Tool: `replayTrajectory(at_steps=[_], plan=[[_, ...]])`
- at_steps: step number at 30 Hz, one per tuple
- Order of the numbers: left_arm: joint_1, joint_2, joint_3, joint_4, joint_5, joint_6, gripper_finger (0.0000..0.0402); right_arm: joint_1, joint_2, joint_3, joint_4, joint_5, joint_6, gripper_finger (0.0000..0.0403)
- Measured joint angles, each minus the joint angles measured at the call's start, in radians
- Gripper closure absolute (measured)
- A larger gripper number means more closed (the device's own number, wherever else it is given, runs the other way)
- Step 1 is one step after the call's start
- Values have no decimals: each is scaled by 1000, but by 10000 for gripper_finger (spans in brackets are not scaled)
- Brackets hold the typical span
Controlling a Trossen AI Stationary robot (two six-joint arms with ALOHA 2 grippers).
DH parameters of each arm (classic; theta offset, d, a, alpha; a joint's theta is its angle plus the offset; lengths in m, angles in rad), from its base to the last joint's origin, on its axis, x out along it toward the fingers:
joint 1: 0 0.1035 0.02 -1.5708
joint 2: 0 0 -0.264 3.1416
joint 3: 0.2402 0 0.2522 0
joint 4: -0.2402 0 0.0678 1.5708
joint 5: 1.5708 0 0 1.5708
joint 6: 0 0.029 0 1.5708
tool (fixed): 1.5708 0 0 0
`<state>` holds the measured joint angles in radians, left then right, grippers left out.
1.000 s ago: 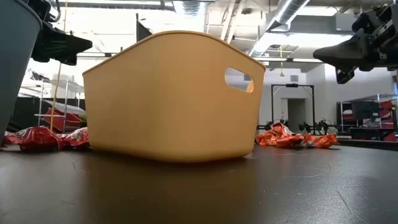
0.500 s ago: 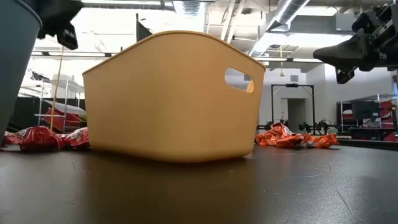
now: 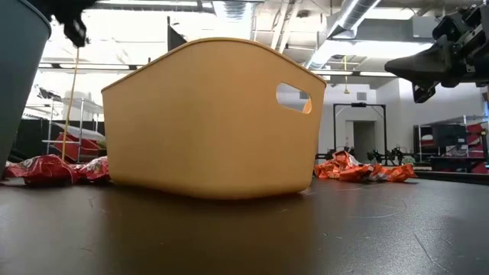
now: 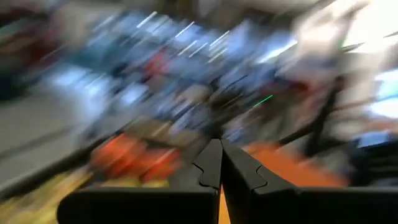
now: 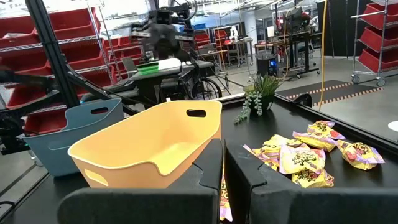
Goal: Sort candy
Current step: Put the red candy into the blue bin
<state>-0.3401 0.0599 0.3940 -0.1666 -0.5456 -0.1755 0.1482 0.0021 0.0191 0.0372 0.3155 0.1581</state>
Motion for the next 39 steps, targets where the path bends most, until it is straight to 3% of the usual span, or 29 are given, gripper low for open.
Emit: replayTrajectory(at_steps=[3, 6, 10, 15, 19, 23, 27, 33, 35, 39], plan=[[0, 108, 138, -337, -146, -178, 399, 0, 0, 0, 0, 0, 0, 367], [1, 234, 244, -576, -175, -335, 379, 0, 0, 0, 0, 0, 0, 367], [14, 391, 331, -818, -165, -507, 326, 0, 0, 0, 0, 0, 0, 367], [49, 547, 338, -1025, -23, -700, 238, 0, 0, 0, 0, 0, 1, 367], [75, 644, 303, -1033, 53, -741, 176, 0, 0, 0, 0, 0, 10, 367], [98, 720, 256, -960, 106, -730, 143, 0, 0, 0, 1, 0, 10, 367], [121, 770, 198, -883, 163, -732, 139, -7, 1, -5, 82, 0, 10, 367], [153, 783, 91, -770, 205, -742, 139, -29, -1, -2, 480, 1, 56, 367], [174, 783, 77, -754, 210, -756, 139, -41, 0, -2, 567, 1, 0, 367], [202, 786, 77, -747, 195, -782, 139, -93, 0, 22, 573, 22, -58, 367]])
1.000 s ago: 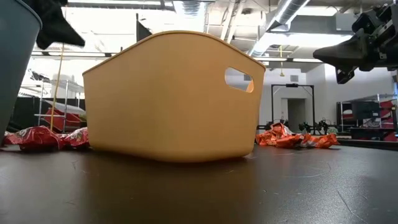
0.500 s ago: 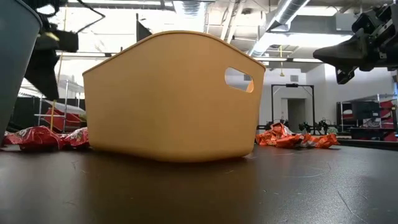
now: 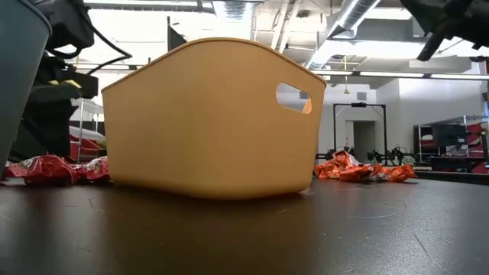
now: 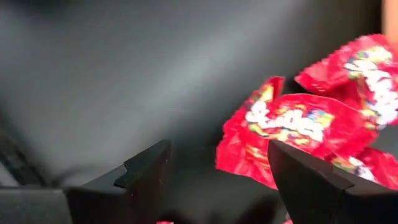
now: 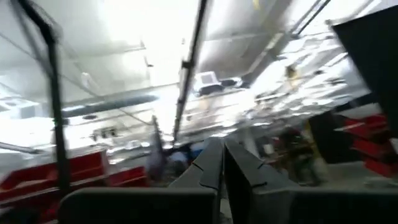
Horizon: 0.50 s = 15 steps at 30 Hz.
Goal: Sort candy
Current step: Put the red candy into the blue bin
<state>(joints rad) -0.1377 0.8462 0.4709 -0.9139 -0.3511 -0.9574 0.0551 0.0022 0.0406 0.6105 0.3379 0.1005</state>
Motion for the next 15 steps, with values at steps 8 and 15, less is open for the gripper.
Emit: replayTrajectory(at_steps=[8, 15], plan=[[40, 7, 0, 25, 33, -9, 139, -138, 36, 24, -142, 4, 58, 367], [40, 7, -2, 48, 55, -3, 139, -201, 73, 24, -222, 4, 133, 367]])
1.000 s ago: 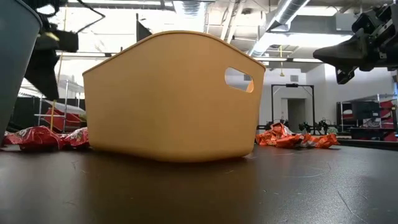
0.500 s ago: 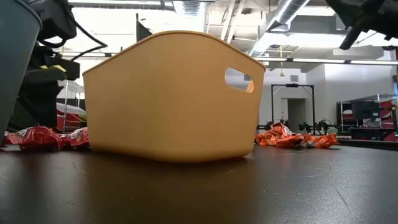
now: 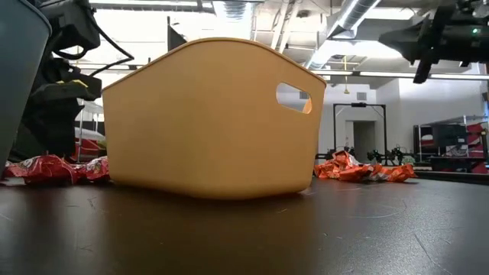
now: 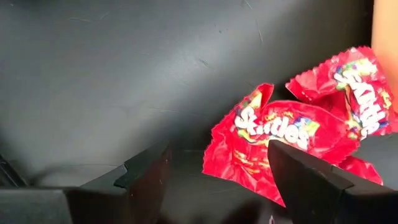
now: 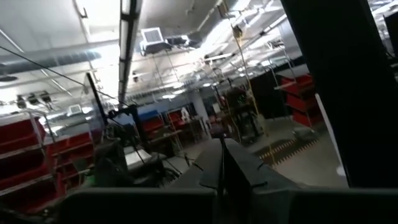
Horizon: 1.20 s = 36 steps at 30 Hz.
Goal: Sort candy
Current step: Put the red candy into the blue bin
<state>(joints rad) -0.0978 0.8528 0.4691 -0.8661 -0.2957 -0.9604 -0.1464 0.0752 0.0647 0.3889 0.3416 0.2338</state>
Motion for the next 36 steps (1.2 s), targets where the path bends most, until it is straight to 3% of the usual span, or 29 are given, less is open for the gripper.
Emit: replayTrajectory(at_steps=[14, 19, 28, 36], plan=[[0, 0, -112, 145, 28, 28, 149, -4, 25, 0, 2, 0, 5, 367], [0, 4, -113, 178, 21, 76, 208, -4, 25, 1, 2, 0, 4, 367], [-1, 59, -111, 188, 0, 107, 388, -4, 25, 1, 1, 0, 4, 367], [-1, 59, -32, 136, -92, 155, 401, -4, 25, 1, 2, 0, 4, 367]])
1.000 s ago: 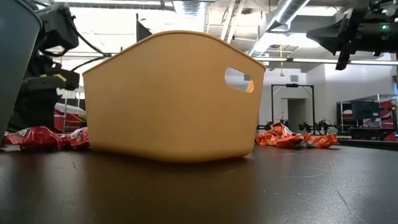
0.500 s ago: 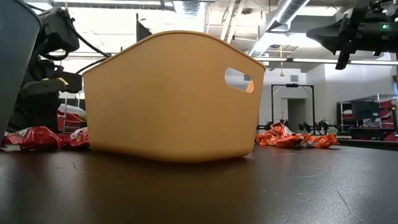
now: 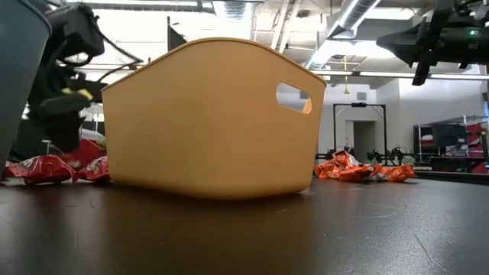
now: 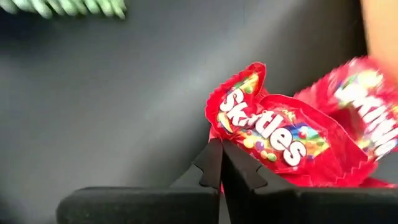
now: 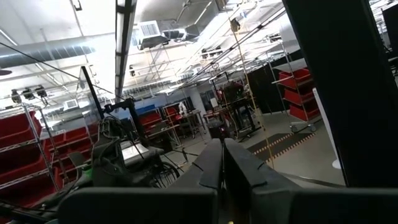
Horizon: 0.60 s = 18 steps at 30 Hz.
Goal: Sort candy
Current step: Put the red candy into the blue bin
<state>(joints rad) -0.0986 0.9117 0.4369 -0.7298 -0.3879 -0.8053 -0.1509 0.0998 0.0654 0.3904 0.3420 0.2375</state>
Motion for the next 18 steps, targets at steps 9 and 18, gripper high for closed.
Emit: replayTrajectory(at_steps=[9, 18], plan=[[-3, 0, 175, -164, -52, 96, 401, 0, 0, 0, 2, 0, 0, 367], [-117, 0, 428, -429, -57, 148, 401, 0, 0, 0, 2, 0, 0, 367]])
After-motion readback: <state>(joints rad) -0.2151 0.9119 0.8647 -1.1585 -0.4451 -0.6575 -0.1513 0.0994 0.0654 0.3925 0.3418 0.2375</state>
